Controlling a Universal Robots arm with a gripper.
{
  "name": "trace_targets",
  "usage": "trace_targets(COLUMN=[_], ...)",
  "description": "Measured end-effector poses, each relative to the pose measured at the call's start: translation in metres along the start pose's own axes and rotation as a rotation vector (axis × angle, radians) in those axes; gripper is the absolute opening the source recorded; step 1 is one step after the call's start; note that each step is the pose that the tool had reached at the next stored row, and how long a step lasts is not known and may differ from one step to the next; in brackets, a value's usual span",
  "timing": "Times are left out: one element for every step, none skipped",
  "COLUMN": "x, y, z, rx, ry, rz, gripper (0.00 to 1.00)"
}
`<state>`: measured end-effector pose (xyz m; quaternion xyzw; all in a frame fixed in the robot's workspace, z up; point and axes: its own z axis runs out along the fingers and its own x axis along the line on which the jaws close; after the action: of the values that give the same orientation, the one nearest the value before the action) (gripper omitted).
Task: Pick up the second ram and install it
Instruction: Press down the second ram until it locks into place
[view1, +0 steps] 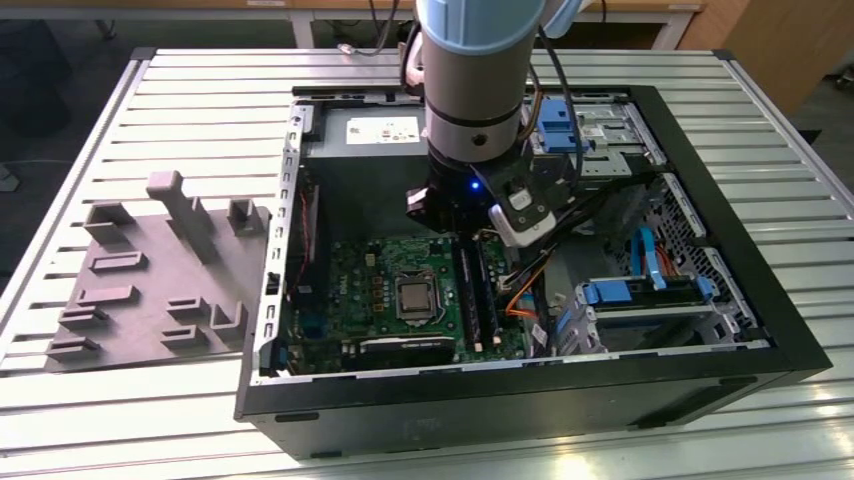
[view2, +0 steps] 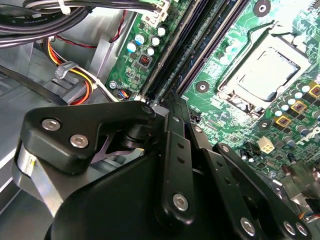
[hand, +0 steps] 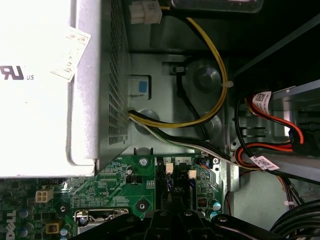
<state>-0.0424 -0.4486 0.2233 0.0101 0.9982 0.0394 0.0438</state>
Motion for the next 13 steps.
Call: trace_targets(x=[0.0000,0.0000,0.0001,0.0001,0.0001,0.0001,0.0001,0.0001,0.0001,0.0001,0.0001,0.0001,0.0002], y=[0.0000,-0.0001,-0.0001,-0.0001,-0.0001,-0.0001,-0.0001,-0.0001,-0.0001,-0.0001,-0.0001,-0.0001,-0.0002], z=[0.0003,0.0006,0.0007,0.0008,0.0008,0.0009,0.0009,0.0010,0.0010,0.0011,0.0014,0.0017,0.0019], rx=[0.0000,0.0001,0.0003,0.0003,0.0004,0.0004,0.0003,0.0002,0.0003,0.0003,0.0000,0.0000,0.0002], ry=[0.0000,0.0000,0.0001,0.0001,0.0002,0.0001,0.0001,0.0001,0.0001,0.0001,0.0000,-0.0001,0.0001], rz=[0.000,0.000,0.000,0.000,0.000,0.000,0.000,0.000,0.000,0.000,0.000,0.000,0.000], gripper=[0.11,0.11,0.11,0.11,0.11,0.11,0.11,0.11,0.11,0.11,0.11,0.11,0.11])
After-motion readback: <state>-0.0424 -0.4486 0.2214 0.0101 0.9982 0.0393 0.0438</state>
